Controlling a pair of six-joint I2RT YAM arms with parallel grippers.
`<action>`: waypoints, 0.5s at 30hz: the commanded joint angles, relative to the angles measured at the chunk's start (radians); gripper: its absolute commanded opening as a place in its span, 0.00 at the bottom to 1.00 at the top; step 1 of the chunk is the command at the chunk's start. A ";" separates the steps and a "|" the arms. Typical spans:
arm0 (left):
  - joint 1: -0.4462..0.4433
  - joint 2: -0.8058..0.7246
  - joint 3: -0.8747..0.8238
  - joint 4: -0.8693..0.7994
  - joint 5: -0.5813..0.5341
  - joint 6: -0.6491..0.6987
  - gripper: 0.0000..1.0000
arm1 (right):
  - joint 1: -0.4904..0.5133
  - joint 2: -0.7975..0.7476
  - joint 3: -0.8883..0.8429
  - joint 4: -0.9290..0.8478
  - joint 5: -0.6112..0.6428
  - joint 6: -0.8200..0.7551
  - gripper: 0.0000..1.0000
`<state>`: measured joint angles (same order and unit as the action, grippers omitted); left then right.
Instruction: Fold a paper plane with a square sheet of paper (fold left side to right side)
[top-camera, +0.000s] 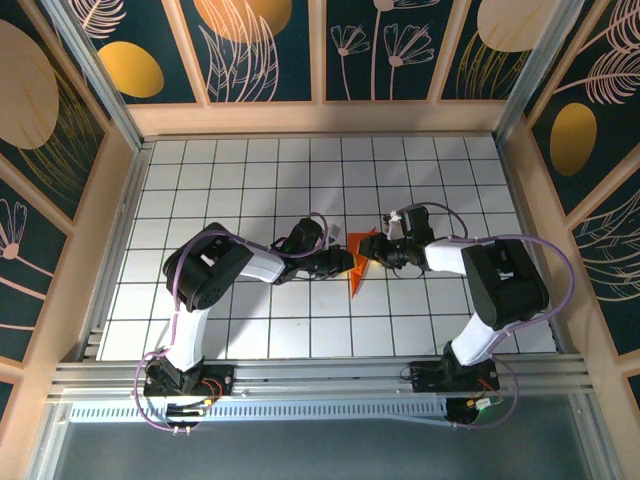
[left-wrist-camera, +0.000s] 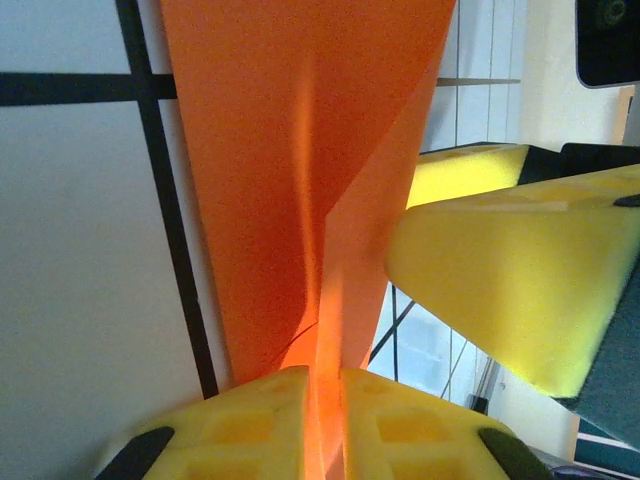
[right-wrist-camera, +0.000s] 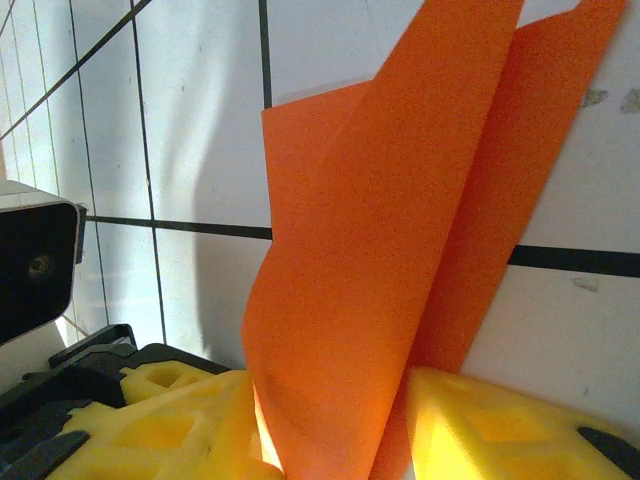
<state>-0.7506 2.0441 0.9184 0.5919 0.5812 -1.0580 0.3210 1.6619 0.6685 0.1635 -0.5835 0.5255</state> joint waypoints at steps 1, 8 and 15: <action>0.011 0.025 0.009 -0.017 -0.018 0.014 0.12 | 0.009 0.037 0.013 -0.035 0.051 -0.033 0.45; 0.010 0.021 -0.010 -0.016 -0.031 0.013 0.06 | 0.010 0.039 0.014 -0.037 0.052 -0.036 0.45; 0.010 0.005 -0.039 -0.030 -0.054 0.022 0.03 | 0.009 0.040 0.015 -0.036 0.054 -0.038 0.45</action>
<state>-0.7506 2.0495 0.9104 0.5930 0.5568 -1.0584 0.3210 1.6638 0.6743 0.1532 -0.5831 0.5224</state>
